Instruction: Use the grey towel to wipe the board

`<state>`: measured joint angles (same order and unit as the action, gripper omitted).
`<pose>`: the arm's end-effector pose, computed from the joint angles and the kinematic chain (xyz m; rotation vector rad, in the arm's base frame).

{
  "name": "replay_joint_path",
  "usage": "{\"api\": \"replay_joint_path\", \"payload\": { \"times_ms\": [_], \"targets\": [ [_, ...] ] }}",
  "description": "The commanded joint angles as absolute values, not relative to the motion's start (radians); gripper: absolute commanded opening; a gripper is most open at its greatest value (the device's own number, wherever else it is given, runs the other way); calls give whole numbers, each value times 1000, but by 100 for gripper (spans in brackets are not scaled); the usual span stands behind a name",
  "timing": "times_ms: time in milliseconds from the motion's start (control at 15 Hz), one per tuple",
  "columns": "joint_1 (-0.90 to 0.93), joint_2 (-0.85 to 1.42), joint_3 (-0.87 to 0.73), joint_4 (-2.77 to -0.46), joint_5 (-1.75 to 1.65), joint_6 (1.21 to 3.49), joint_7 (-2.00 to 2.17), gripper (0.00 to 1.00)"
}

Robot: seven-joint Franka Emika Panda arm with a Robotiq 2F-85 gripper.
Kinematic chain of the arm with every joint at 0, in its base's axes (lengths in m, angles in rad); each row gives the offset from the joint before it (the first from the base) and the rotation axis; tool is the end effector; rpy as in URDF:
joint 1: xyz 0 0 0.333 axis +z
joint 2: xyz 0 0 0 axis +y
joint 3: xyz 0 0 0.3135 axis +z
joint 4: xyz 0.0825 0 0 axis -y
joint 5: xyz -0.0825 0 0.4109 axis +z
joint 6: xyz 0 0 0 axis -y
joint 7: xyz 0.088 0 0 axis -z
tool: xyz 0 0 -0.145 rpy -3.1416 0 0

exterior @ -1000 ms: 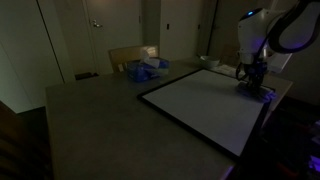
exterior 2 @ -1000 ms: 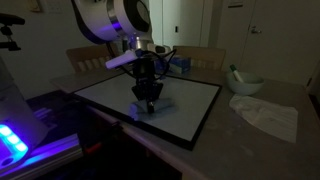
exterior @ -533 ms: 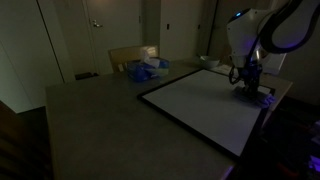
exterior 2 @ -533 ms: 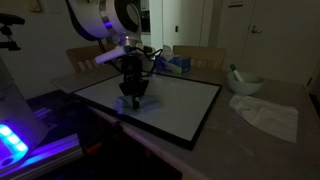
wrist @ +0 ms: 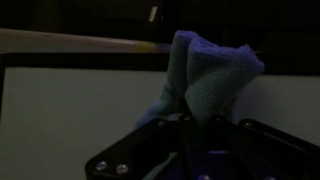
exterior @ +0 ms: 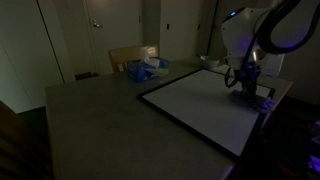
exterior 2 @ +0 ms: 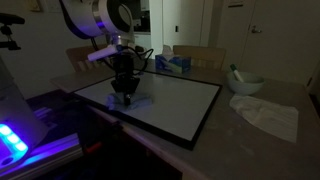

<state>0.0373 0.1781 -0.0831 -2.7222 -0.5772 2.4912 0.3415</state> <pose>0.3401 -0.0286 0.0807 2.7735 0.2023 -0.5006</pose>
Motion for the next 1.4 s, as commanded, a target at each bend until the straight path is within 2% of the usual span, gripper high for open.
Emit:
{"api": "replay_joint_path", "payload": {
  "times_ms": [0,67,133,1333],
  "targets": [
    [41,178,-86,-2721,-574,2490,339,10],
    [41,178,-86,-2721,-574,2490,339,10],
    [38,183,-83,-2717,-561,2493,325,2],
    [148,215,125,-2647,-246,2488,74,2]
  ]
}}
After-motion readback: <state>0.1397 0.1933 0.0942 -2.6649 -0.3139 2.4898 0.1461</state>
